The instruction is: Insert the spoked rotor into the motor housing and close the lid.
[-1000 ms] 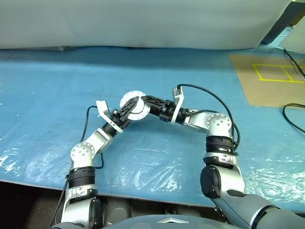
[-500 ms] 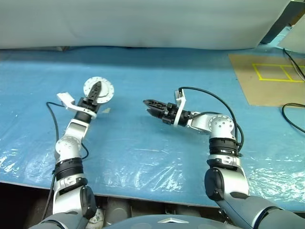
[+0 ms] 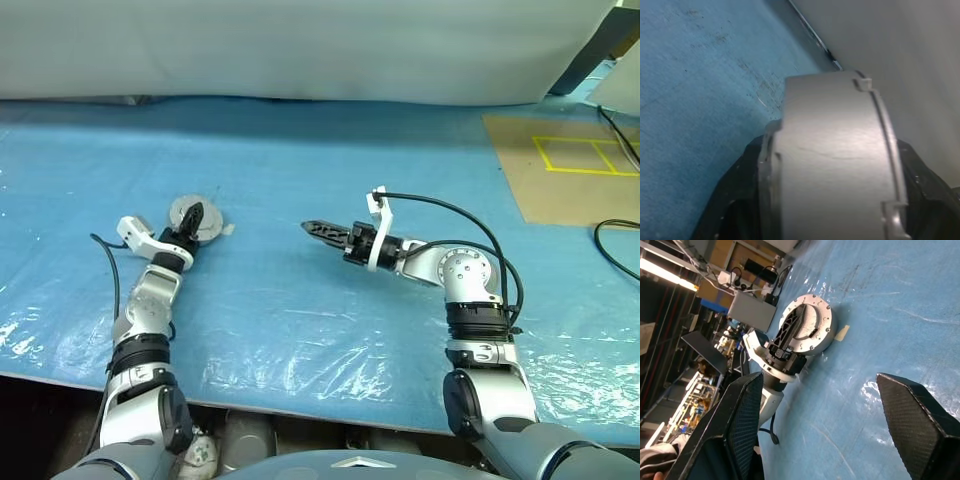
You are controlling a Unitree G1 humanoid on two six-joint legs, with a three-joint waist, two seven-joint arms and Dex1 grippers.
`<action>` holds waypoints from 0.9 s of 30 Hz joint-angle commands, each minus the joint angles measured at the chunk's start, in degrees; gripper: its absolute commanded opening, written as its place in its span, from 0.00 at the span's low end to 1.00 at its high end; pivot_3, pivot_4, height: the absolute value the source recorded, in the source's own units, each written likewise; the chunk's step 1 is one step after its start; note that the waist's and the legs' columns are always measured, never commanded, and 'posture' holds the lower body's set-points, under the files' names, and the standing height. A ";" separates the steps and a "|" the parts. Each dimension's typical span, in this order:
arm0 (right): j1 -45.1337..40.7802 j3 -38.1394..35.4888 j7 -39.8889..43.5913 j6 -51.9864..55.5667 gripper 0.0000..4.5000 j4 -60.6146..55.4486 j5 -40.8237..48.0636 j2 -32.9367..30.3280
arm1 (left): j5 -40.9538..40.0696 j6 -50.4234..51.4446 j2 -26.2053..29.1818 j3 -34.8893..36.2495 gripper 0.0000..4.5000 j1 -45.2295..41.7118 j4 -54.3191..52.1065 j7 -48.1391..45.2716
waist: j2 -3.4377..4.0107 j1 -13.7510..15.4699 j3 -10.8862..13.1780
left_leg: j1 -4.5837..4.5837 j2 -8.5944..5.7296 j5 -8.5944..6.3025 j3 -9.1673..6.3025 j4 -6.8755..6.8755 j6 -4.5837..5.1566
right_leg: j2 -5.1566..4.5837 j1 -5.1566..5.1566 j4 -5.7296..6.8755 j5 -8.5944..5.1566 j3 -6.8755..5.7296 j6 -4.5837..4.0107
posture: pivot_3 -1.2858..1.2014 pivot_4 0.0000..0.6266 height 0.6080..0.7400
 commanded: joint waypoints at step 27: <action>2.45 3.42 8.38 -8.51 0.84 -7.75 -3.84 -4.98 | -11.26 7.46 8.90 -2.46 1.00 14.90 -33.11 -7.31 | -0.08 -0.23 0.09 | 0.24 0.01 -0.01 -0.17 -0.23 -0.01 | -0.26 0.30 -0.21 -0.03 -0.10 -0.06 | 0.52 0.24 1.00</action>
